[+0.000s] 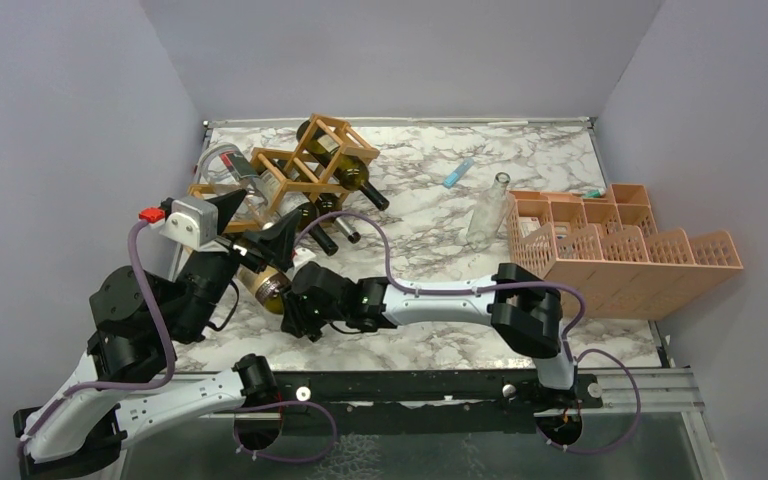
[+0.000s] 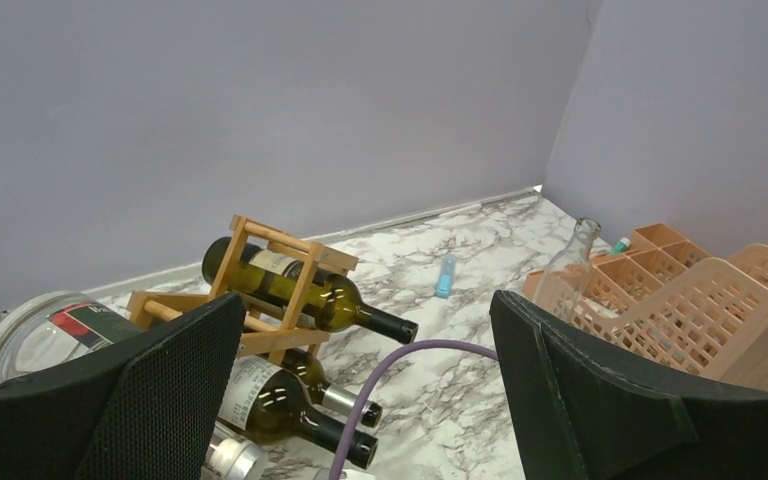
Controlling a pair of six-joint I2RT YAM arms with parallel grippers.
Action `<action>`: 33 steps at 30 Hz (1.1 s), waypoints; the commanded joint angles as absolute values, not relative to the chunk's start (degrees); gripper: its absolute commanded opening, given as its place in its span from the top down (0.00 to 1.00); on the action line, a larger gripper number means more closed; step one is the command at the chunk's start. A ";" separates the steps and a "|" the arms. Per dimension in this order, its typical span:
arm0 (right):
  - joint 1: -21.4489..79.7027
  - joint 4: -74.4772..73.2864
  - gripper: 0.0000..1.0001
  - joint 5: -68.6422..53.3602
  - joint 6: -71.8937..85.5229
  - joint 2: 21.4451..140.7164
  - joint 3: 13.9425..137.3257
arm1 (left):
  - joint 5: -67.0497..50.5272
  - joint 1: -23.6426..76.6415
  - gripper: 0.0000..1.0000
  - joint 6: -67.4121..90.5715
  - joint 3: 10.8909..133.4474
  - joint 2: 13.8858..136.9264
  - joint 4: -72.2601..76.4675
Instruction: Put the wine bottle on the wine rack
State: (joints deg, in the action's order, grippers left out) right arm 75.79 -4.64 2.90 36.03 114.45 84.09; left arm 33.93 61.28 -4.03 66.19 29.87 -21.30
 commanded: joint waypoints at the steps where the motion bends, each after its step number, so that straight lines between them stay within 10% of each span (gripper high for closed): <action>1: 76.12 -4.33 0.88 8.12 37.09 115.20 90.64 | 34.72 61.61 0.01 -3.99 66.51 29.88 -22.30; 33: 76.03 -9.22 0.54 18.87 32.26 121.16 104.39 | 35.24 61.59 0.01 -4.88 66.87 32.22 -22.74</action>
State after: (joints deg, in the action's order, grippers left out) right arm 76.03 -15.18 14.98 32.91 123.24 101.89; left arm 33.93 61.28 -4.12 66.19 32.08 -22.85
